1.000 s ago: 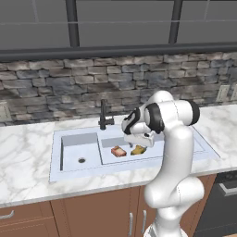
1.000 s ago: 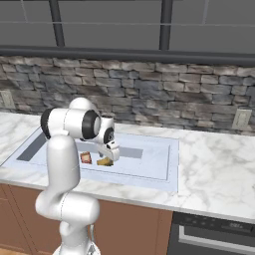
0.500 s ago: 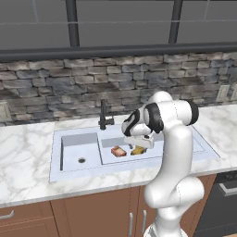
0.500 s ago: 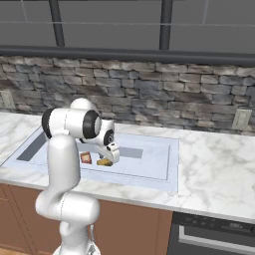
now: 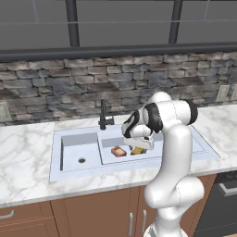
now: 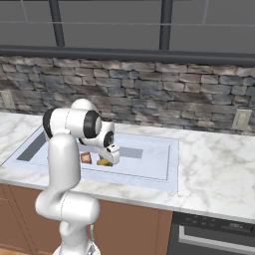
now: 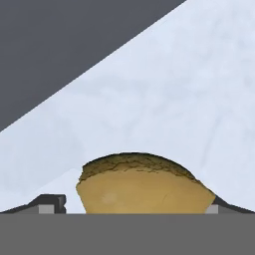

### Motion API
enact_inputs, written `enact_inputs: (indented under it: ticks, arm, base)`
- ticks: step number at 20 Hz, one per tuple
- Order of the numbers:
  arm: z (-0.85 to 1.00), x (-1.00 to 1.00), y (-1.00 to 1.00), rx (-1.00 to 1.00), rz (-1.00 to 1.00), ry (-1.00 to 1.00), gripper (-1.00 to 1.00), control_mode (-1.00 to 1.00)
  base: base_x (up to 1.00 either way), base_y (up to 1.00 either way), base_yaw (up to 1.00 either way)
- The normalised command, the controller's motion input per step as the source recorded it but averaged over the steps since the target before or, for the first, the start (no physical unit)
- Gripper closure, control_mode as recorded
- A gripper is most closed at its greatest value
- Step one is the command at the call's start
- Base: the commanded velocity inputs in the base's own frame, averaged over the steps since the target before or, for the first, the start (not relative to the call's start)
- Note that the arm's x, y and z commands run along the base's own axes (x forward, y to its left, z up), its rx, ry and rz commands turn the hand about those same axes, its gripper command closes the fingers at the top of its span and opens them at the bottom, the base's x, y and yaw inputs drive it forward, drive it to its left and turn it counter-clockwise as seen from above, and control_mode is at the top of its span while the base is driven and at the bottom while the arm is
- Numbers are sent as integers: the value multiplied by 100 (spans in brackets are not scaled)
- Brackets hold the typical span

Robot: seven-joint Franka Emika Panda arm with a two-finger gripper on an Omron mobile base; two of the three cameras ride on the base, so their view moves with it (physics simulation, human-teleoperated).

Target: Pick up the sponge and bar soap from the sink, and place them back in the cabinet, and close the cabinet doors.

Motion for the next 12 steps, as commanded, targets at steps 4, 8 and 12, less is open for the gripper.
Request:
enact_inputs:
  ticks: [4, 8, 12]
  arm:
    - [-13, 0, 0, 0, 0, 0, -100, -100]
    - [-21, 0, 0, 0, 0, 0, -100, -100]
    - [-26, 0, 3, 0, 0, 0, 100, -100]
  base:
    - [0, 0, 0]
    - [0, 0, 0]
    - [0, 0, 0]
